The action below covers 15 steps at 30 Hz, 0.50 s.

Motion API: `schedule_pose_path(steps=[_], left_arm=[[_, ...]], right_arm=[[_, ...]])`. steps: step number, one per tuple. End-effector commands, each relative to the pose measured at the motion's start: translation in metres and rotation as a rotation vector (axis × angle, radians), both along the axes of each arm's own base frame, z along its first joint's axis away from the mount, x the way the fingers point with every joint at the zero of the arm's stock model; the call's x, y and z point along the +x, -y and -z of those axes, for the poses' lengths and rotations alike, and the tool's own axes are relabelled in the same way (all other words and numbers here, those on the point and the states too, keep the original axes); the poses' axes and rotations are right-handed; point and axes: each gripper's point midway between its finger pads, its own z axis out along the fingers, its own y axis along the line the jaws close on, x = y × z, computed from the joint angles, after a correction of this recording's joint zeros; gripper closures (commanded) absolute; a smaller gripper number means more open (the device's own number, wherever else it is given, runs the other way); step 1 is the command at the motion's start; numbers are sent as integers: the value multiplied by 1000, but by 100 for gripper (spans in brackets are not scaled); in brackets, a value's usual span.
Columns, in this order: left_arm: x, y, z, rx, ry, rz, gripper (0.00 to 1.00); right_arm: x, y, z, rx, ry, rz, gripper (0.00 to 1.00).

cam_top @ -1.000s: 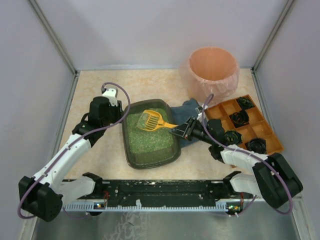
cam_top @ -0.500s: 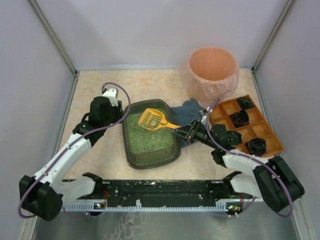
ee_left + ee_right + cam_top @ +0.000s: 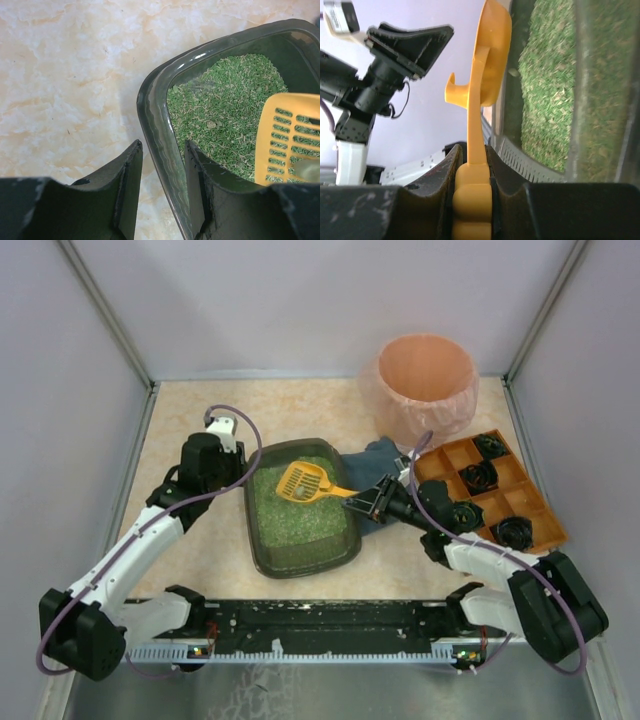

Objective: Clean the litter box

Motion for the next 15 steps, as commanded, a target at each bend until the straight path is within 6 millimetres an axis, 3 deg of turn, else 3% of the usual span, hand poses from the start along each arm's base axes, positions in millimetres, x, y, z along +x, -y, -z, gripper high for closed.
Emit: schedule_pose_path(steps=[1, 3, 5, 8, 12, 15], left_arm=[[2, 4, -1, -5, 11, 8, 55], [2, 4, -1, -7, 15, 8, 55], [3, 5, -1, -8, 15, 12, 54], [2, 5, 1, -4, -1, 15, 55], [2, 5, -1, -10, 11, 12, 55], [2, 8, -1, -28, 4, 18, 55]], right_arm=[[13, 16, -11, 20, 39, 91, 100], [0, -5, -28, 42, 101, -25, 100], [-3, -11, -34, 43, 129, -73, 100], [12, 10, -21, 25, 69, 60, 100], [1, -9, -41, 54, 125, -64, 100], [15, 17, -29, 31, 76, 56, 100]])
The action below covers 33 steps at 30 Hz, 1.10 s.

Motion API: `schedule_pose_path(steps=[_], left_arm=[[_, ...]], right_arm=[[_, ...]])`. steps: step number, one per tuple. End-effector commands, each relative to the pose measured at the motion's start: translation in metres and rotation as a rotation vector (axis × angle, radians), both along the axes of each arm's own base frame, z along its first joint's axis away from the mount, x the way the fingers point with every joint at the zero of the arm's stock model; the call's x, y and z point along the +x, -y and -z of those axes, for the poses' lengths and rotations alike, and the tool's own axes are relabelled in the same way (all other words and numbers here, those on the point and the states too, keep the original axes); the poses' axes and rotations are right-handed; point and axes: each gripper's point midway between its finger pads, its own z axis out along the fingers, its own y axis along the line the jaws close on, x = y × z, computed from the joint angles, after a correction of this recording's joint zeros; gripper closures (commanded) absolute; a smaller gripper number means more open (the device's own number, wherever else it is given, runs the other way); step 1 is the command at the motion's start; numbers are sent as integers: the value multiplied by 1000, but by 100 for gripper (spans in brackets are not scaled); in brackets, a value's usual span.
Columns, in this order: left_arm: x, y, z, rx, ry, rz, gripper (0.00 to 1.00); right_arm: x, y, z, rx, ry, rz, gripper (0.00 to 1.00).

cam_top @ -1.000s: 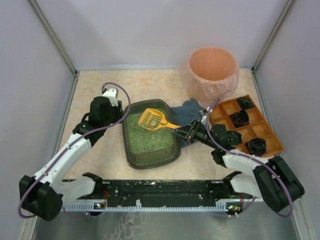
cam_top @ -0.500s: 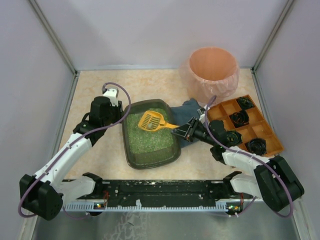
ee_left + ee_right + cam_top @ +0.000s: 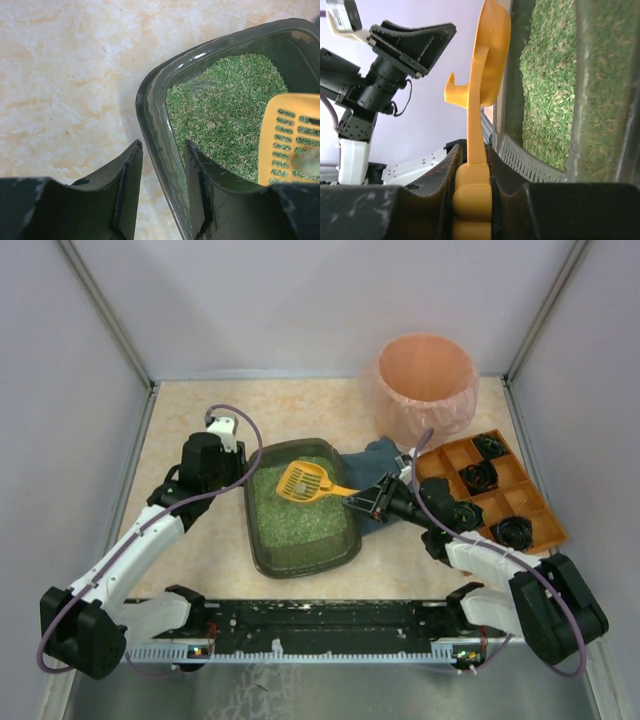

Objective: Clean the litter box

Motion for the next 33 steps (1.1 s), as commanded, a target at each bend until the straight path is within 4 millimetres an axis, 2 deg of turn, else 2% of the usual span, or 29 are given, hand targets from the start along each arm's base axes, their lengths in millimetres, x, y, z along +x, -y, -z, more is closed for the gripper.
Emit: schedule_pose_path(steps=[1, 2, 6, 9, 13, 17, 20, 29, 33], left_arm=[[0, 9, -3, -42, 2, 21, 55], [-2, 12, -3, -56, -6, 25, 54], [-9, 17, 6, -101, -55, 26, 53], [-17, 16, 11, -113, -95, 13, 52], [-29, 12, 18, -134, -115, -1, 51], [-38, 14, 28, -169, -133, 3, 51], [-45, 19, 36, -195, -158, 22, 51], [-48, 20, 37, -195, -165, 39, 51], [-48, 19, 38, -187, -171, 32, 51]], right_arm=[[17, 22, -28, 37, 87, 98, 100], [18, 23, -29, 32, 96, 102, 100], [3, -1, -46, 26, 158, -43, 100], [13, 14, -38, 2, 125, 47, 100], [6, 8, -49, 28, 149, -19, 100], [8, 10, -58, 18, 156, -2, 100], [7, 8, -67, 29, 166, -12, 100], [12, 3, -93, 43, 171, -34, 100], [18, 3, -116, 51, 201, -27, 100]])
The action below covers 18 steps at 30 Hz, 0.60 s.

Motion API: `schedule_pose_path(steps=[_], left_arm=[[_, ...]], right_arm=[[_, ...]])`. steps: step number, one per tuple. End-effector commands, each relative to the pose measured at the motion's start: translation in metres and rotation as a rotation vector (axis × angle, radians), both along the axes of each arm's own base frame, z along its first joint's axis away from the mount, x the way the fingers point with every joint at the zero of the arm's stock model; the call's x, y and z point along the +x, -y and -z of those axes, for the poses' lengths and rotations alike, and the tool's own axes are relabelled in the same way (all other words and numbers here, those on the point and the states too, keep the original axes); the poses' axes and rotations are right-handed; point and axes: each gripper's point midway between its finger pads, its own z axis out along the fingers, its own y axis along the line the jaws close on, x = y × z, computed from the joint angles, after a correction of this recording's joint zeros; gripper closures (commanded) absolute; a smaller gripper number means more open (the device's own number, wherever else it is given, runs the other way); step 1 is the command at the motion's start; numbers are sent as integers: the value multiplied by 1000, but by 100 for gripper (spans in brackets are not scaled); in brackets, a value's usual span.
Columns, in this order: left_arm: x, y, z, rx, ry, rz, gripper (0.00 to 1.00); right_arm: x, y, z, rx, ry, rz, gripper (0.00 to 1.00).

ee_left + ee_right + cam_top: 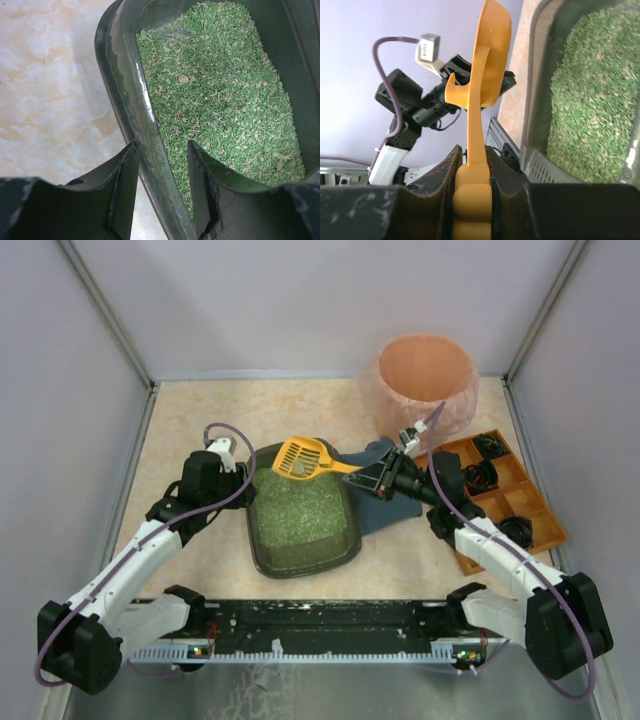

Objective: Clean the litter box

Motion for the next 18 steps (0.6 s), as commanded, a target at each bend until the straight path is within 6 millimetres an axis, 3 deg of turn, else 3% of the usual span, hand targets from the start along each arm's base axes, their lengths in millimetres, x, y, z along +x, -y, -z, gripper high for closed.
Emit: schedule_pose_path(steps=[1, 5, 9, 13, 18], left_arm=[[-2, 3, -3, -12, 1, 8, 51], [-1, 2, -4, -8, 3, 4, 51], [-1, 2, -4, -8, 5, 2, 50], [-2, 2, -3, -9, 0, 5, 50], [-2, 4, -3, -11, -3, 10, 51]], right_arm=[[8, -1, -57, 48, 131, -2, 100], [19, 2, -83, 49, 159, 17, 100], [38, 19, -112, 40, 198, 74, 100], [64, 59, -140, 25, 230, 198, 100], [91, 117, -158, -43, 240, 386, 100]])
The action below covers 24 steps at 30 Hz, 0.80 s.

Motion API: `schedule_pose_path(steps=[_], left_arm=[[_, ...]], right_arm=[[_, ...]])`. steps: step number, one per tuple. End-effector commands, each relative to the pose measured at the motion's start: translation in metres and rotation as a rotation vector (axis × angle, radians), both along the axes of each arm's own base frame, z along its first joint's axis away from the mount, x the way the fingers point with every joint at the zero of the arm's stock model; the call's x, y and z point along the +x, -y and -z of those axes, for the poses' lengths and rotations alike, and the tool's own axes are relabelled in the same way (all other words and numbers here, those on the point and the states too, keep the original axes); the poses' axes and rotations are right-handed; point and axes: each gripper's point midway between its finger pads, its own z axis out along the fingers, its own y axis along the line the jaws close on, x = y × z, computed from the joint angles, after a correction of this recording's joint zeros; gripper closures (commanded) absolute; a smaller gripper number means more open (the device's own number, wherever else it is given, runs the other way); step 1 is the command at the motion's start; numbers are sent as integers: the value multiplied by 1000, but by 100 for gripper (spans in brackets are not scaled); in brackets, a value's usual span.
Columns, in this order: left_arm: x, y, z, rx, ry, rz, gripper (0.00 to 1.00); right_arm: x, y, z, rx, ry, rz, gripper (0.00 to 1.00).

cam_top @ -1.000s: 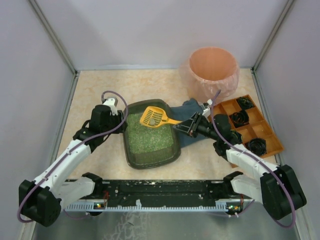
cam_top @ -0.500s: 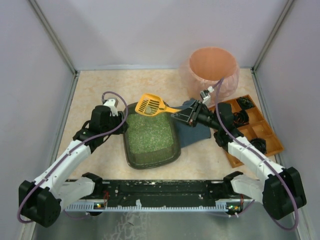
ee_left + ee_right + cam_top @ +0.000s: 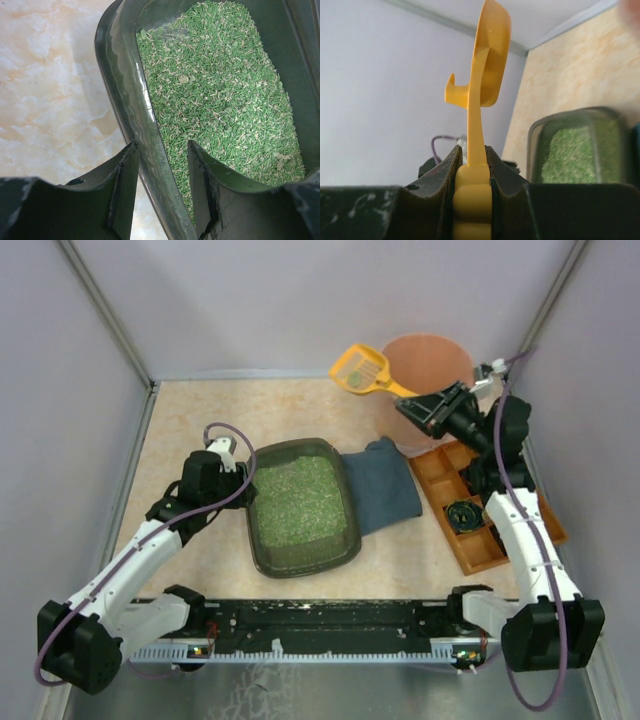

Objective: Clean the litter box

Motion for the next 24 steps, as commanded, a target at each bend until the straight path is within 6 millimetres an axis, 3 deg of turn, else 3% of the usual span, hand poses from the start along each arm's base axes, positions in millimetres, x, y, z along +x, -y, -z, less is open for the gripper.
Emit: schedule_pose_path(steps=[1, 5, 8, 13, 18, 24], left_arm=[[-2, 4, -3, -12, -1, 10, 51], [-2, 4, -5, -17, 4, 13, 50], [-3, 5, -5, -20, 4, 18, 50], [-3, 6, -6, -26, 7, 23, 50], [-3, 6, -6, -25, 5, 25, 50], [-3, 6, -6, -26, 4, 23, 50]], right_arm=[[13, 45, -27, -58, 40, 141, 100], [30, 88, -22, -210, 14, 315, 100], [40, 115, -7, -377, -42, 430, 100], [52, 146, 9, -566, -90, 538, 100], [70, 148, 20, -750, -115, 525, 100], [82, 130, 5, -997, -71, 522, 100]])
